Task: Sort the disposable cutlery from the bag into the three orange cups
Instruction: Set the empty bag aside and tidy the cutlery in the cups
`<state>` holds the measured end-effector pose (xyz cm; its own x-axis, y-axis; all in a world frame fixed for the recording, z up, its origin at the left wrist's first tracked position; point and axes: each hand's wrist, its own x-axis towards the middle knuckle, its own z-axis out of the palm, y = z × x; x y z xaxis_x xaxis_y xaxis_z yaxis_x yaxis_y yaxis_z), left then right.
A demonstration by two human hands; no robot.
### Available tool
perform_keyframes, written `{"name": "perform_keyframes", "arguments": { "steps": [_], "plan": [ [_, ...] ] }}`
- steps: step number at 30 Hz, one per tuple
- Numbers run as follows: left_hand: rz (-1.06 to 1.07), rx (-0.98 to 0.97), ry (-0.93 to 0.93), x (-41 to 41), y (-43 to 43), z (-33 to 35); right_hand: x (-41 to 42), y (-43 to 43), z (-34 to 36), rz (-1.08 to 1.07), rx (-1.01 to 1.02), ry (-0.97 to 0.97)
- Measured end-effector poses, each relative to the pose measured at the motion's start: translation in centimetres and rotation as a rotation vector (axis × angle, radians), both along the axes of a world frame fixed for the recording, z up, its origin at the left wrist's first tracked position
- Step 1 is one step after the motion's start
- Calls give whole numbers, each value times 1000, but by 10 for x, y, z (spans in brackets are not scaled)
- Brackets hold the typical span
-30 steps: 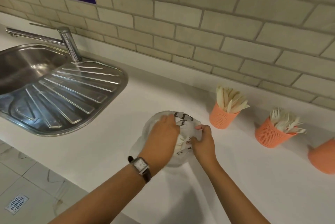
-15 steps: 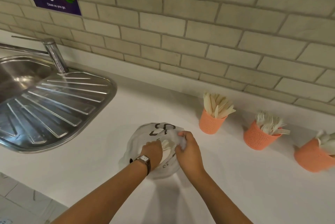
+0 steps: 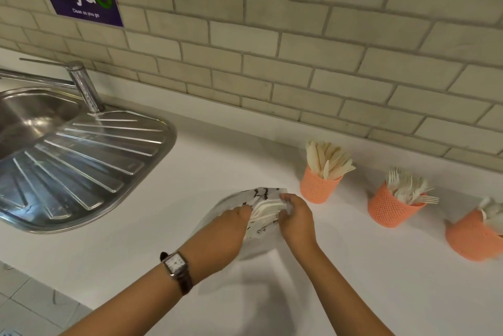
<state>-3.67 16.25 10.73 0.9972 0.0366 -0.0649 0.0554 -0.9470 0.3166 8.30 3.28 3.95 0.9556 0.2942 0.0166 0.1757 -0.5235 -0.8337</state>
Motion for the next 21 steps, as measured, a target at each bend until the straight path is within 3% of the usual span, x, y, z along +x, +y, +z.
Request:
{"name": "perform_keyframes", "arguments": {
  "steps": [5, 7, 10, 13, 16, 21],
  "plan": [
    [171, -681, -317, 7, 7, 2, -9, 4, 6, 181, 96, 116],
    [263, -865, -411, 13, 3, 2, -16, 5, 8, 222, 121, 123],
    [366, -1089, -446, 21, -5, 4, -21, -6, 14, 163, 57, 20],
    [370, -1378, -385, 29, -20, 5, -32, -24, 36, 63, 178, -30],
    [318, -1531, -302, 34, -41, 6, -43, -44, 62, -9, 350, 88],
    [223, -1547, -144, 46, -86, 1, -53, -79, 81, -20, 506, 146]
  ]
}}
